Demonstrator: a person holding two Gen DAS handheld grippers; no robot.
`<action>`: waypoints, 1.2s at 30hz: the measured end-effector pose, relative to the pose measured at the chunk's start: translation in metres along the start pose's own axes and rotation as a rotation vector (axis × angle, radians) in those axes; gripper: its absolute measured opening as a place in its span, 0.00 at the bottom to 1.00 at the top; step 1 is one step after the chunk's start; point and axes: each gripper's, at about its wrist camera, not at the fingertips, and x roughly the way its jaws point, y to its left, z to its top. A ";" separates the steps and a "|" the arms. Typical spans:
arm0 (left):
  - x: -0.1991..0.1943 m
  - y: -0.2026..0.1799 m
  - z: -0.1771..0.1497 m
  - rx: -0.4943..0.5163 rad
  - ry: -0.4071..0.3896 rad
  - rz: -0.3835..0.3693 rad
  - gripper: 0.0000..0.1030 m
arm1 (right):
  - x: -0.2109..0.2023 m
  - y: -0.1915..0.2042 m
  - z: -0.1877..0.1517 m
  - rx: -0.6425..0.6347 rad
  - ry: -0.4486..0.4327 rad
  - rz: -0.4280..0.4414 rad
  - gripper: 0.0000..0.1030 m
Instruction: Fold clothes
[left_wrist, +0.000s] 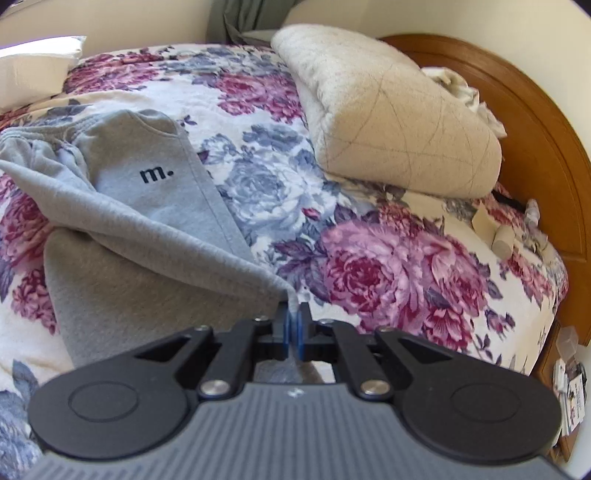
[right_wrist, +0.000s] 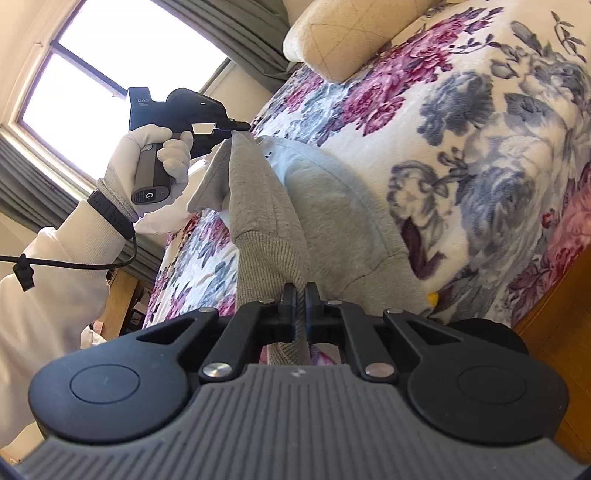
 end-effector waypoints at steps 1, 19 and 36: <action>0.009 -0.001 0.000 0.009 0.033 0.006 0.11 | 0.003 -0.005 0.000 0.015 0.006 -0.017 0.04; -0.069 0.172 0.020 -0.307 -0.181 0.160 0.67 | 0.020 -0.078 0.037 0.075 -0.099 -0.376 0.18; 0.024 0.294 0.102 -0.661 -0.213 0.241 0.14 | 0.058 -0.046 0.034 -0.018 -0.032 -0.309 0.29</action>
